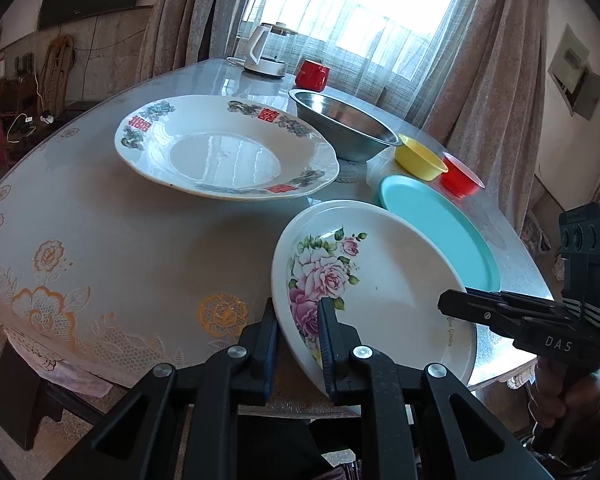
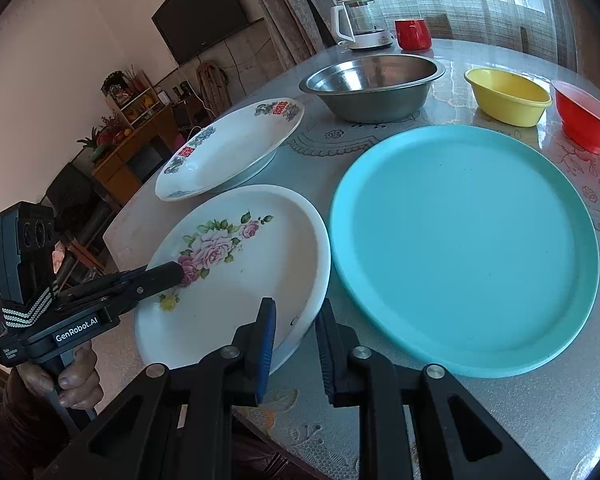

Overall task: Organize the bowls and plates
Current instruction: 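Lift the rose-pattern plate with the left gripper toward the teal plate, then lower the rose-pattern plate onto the teal plate and open the left gripper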

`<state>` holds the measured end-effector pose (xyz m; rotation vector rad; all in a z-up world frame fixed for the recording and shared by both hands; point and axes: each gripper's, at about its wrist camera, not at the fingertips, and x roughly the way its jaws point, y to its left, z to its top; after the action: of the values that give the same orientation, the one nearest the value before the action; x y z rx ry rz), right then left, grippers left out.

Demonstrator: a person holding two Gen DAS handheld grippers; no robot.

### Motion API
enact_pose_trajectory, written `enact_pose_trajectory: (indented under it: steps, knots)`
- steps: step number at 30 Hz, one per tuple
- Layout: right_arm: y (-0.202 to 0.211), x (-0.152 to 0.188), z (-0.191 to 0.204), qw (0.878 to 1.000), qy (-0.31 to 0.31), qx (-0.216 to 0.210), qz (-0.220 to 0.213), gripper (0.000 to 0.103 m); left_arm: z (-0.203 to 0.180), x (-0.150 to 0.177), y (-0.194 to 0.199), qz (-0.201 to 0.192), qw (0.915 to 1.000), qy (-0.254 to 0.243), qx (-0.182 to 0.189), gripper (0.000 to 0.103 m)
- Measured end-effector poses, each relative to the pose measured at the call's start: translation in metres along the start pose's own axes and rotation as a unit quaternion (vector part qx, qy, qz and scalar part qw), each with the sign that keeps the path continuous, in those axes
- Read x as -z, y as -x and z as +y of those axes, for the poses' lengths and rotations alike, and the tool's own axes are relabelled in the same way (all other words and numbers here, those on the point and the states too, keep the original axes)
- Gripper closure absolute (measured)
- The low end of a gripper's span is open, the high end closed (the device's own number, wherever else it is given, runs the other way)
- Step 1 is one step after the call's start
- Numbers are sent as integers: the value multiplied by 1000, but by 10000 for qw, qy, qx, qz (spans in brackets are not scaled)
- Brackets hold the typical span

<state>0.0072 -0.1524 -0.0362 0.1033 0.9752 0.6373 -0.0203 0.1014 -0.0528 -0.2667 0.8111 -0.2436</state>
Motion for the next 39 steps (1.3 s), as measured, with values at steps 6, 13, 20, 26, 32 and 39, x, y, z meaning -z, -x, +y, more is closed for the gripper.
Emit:
enact_pose_trajectory:
  steps: [6, 13, 20, 26, 32, 39]
  knots:
    - [15, -1, -2, 9997, -12, -82, -228, 83, -13, -11, 7, -93, 9999, -84, 41, 85]
    - [45, -10, -23, 9979, -271, 26, -596, 83, -47, -36, -4, -104, 9985, -447, 284, 85]
    - [63, -20, -62, 9935, -632, 457, -830, 83, -97, -70, -45, -19, 9941, -1042, 309, 84]
    - [62, -26, -96, 9883, -1051, 807, -755, 83, -120, -86, -86, 260, 9914, -1234, 360, 84]
    - [54, -25, -118, 9846, -1253, 1071, -579, 83, -129, -90, -114, 500, 9904, -1249, 313, 84]
    - [42, -31, -125, 9794, -1096, 1620, -499, 84, -133, -85, -132, 614, 9904, -1233, 106, 84]
